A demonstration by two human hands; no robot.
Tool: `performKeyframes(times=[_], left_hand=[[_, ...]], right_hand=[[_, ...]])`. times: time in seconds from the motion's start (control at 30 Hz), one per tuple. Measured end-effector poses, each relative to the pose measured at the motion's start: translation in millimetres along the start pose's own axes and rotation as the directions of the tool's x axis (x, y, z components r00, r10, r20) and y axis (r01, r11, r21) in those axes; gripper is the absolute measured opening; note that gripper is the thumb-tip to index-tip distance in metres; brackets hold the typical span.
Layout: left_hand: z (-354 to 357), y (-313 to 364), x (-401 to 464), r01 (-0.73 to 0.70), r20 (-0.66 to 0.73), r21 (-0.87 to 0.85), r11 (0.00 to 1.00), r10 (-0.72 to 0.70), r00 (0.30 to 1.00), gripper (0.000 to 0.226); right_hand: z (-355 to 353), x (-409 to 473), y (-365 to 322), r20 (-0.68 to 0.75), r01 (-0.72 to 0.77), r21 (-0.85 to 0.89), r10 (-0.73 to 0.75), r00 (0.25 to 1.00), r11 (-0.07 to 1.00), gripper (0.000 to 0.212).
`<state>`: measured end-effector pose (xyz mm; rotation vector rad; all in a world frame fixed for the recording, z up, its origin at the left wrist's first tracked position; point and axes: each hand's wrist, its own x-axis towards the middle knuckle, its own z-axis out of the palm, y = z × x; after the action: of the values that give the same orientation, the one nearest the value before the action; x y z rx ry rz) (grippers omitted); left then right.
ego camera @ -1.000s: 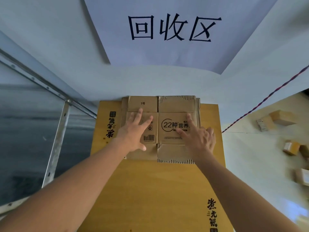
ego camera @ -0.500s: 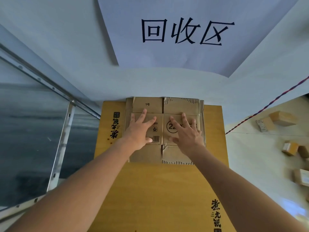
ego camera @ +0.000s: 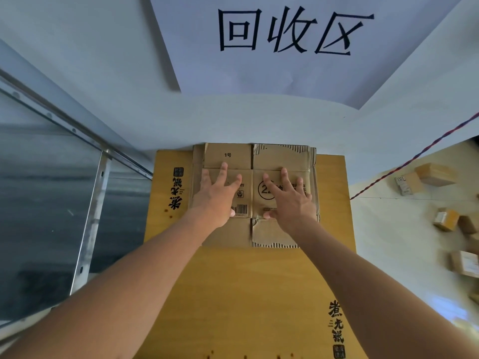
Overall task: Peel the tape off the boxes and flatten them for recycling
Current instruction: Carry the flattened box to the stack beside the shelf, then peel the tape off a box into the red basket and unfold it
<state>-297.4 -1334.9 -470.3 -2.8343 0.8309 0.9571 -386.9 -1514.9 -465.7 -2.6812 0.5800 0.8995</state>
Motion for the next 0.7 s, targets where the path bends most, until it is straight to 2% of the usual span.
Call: performKeyframes(times=[0.17,0.3,0.53,0.7], left_hand=[[-4.5,-0.1,-8.7,-0.012,-0.002,-0.013,1.0,0.012,1.0,0.102],[-12.8,-2.3,-22.1,-0.08,-0.039,0.03,0.996,0.081,0.996,0.098],[-45.8,-0.2,-65.3,-0.236,-0.207,0.08,0.968,0.248,0.946,0.081],[-72.9,3.3,-119.5,-0.318,-0.28,0.068,0.946,0.324,0.904,0.076]], right_hand=[[-1.6,-8.8,5.1,0.003,0.042,0.05,-0.042,0.999,0.998,0.106],[-5.9,-23.4,3.9,-0.074,0.079,0.12,-0.07,0.995,0.99,0.104],[-35.5,-83.1,-22.3,-0.222,0.18,0.195,-0.136,0.966,0.964,0.064],[-54.8,-142.7,-49.2,-0.312,0.197,0.21,-0.126,0.942,0.958,0.053]])
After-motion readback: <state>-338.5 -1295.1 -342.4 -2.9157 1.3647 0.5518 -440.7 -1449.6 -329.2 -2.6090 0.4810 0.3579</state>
